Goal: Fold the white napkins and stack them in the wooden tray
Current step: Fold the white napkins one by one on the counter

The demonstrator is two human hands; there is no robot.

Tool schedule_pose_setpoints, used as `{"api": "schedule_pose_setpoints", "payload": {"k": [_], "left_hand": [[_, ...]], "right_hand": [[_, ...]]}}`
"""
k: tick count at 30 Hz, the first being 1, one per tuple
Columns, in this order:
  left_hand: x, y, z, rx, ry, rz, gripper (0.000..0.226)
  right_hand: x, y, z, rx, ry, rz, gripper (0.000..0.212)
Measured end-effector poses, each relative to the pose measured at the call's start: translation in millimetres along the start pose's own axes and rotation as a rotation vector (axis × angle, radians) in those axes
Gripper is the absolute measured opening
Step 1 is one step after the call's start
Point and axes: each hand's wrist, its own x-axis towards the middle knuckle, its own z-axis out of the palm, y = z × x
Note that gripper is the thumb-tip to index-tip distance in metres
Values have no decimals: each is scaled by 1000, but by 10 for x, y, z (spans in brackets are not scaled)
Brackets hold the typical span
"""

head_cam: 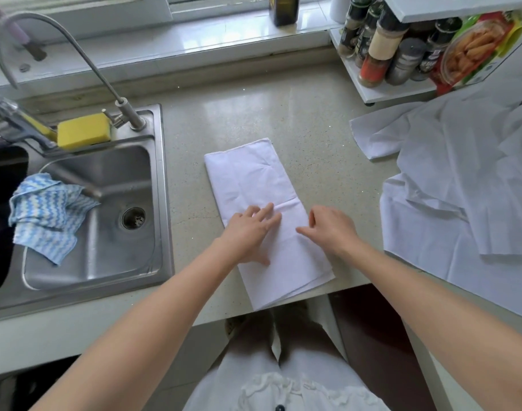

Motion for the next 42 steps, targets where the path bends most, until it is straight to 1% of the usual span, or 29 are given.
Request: {"api": "schedule_pose_setpoints", "payload": {"k": [1, 2, 3, 4, 5, 6, 7, 10, 12, 15, 16, 17, 19, 20, 21, 22, 23, 24, 25, 26, 28, 30, 31, 32, 34, 36, 37, 40, 42], "left_hand": [[-14, -33, 21, 12, 1, 3, 113], [-17, -67, 28, 26, 10, 12, 120], [-9, -94, 29, 41, 20, 20, 124], [0, -113, 30, 49, 29, 30, 127], [7, -122, 35, 55, 37, 39, 128], [17, -130, 45, 56, 47, 43, 129], [25, -139, 60, 48, 55, 44, 129], [8, -163, 83, 11, 62, 45, 128], [-6, -180, 100, -19, 81, 60, 125], [-52, -226, 149, -74, 126, 73, 120], [-71, -249, 164, -83, 136, 70, 118], [-96, -273, 173, -88, 138, 63, 117], [-157, -326, 169, -103, 126, 54, 112], [-192, -356, 157, -130, 118, 55, 107], [-229, -392, 143, -194, 109, 57, 99], [-273, -430, 120, -316, 98, 51, 88], [-319, -475, 96, -490, 81, 25, 78], [-366, -510, 61, -699, 59, -22, 72], [-404, -540, 32, -908, 45, -74, 73], [-432, -569, 8, -1092, 38, -118, 78], [-452, -621, -1, -1378, 33, -175, 86], [-458, -674, 25, -1563, 38, -135, 90], [-458, -692, 35, -1619, 54, -104, 87], [-456, -698, 40, -1648, 81, -111, 82], [-433, -693, 24, -1623, 154, -226, 69], [-355, -710, 19, -1436, 246, -363, 56], [-302, -730, 18, -1349, 278, -418, 51], [-153, -769, -27, -1272, 313, -485, 34], [-46, -812, -34, -1172, 336, -577, 31]], "right_hand": [[-14, 46, -5, -73, 107, -170, 31], [-32, 90, -14, -149, 170, -387, 37], [-55, 124, -25, -244, 153, -595, 45], [-94, 157, -22, -352, 74, -750, 53], [-137, 189, -3, -444, -25, -841, 61], [-193, 215, 30, -507, -103, -874, 66], [-252, 240, 69, -533, -136, -873, 68], [-374, 302, 129, -516, -120, -845, 68], [-380, 328, 135, -516, -140, -839, 71], [-354, 352, 132, -593, -265, -791, 85], [-352, 350, 133, -615, -281, -778, 85], [-351, 336, 140, -633, -265, -786, 79], [-332, 282, 153, -635, -163, -841, 56], [-306, 237, 152, -587, -108, -838, 47], [-272, 179, 132, -496, -71, -784, 39], [-235, 107, 86, -360, -47, -692, 29], [-183, 27, 29, -216, -36, -582, 19], [-112, -54, -35, -85, -41, -484, 8], [-36, -133, -104, 36, -39, -422, 6], [36, -219, -169, 146, -27, -380, 15], [197, -394, -286, 320, 38, -320, 22], [389, -558, -346, 368, 89, -259, 22], [501, -622, -343, 345, 98, -225, 20], [606, -676, -326, 309, 101, -187, 18], [804, -757, -269, 280, 134, -127, 14], [979, -810, -219, 267, 175, -77, 14], [1062, -827, -193, 251, 186, -71, 13], [1274, -873, -143, 181, 189, -105, 9], [1394, -893, -140, 157, 183, -125, 8]]}}
